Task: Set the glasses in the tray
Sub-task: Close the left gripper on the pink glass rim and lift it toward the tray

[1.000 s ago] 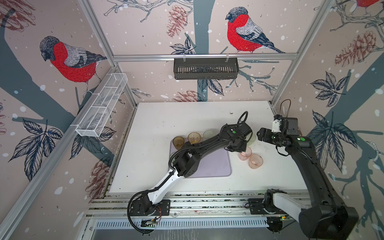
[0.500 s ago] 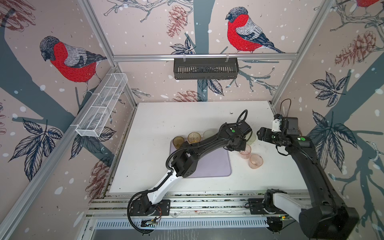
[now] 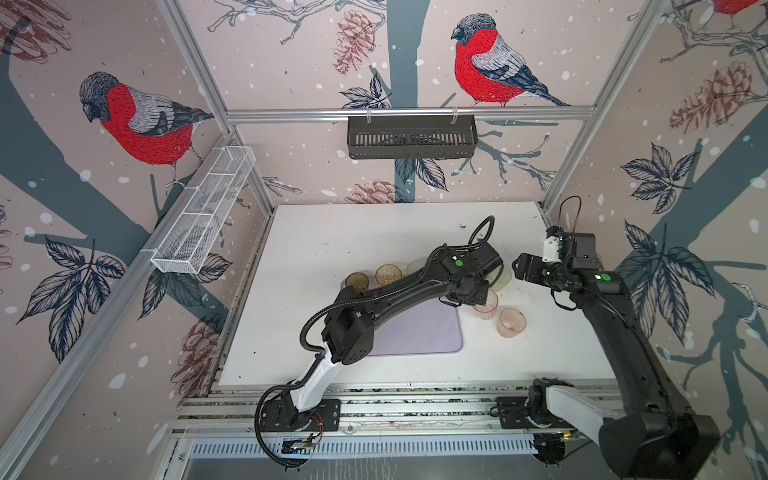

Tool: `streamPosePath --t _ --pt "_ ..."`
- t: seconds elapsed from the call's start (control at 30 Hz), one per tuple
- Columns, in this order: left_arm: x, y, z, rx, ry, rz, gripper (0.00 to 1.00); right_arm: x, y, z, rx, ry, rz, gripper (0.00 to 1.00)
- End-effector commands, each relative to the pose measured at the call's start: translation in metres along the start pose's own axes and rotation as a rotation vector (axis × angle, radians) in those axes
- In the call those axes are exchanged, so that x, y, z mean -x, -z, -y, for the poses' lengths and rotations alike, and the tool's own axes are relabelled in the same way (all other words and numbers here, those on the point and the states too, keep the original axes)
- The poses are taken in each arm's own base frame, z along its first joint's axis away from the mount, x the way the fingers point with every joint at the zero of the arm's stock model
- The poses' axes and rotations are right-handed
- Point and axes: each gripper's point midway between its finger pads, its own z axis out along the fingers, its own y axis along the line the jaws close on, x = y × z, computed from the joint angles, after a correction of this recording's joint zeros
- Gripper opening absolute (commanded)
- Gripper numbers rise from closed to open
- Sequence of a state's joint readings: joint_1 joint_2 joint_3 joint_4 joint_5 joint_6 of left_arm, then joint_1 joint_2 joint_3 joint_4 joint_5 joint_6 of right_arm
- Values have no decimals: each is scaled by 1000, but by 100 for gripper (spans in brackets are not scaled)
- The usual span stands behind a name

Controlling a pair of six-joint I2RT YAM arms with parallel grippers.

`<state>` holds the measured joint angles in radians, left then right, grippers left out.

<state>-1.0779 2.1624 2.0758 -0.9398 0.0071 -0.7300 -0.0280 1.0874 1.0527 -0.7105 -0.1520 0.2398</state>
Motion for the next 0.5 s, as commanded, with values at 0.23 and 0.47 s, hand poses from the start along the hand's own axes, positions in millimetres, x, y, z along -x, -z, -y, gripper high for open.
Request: streamPosePath --t 0.23,0.47 --pt "-41 26 -44 105 105 -10 0 -6 1 -13 40 22 0 86" --pt "-64 41 -79 183 197 1 0 -9 1 -33 103 56 17 86"
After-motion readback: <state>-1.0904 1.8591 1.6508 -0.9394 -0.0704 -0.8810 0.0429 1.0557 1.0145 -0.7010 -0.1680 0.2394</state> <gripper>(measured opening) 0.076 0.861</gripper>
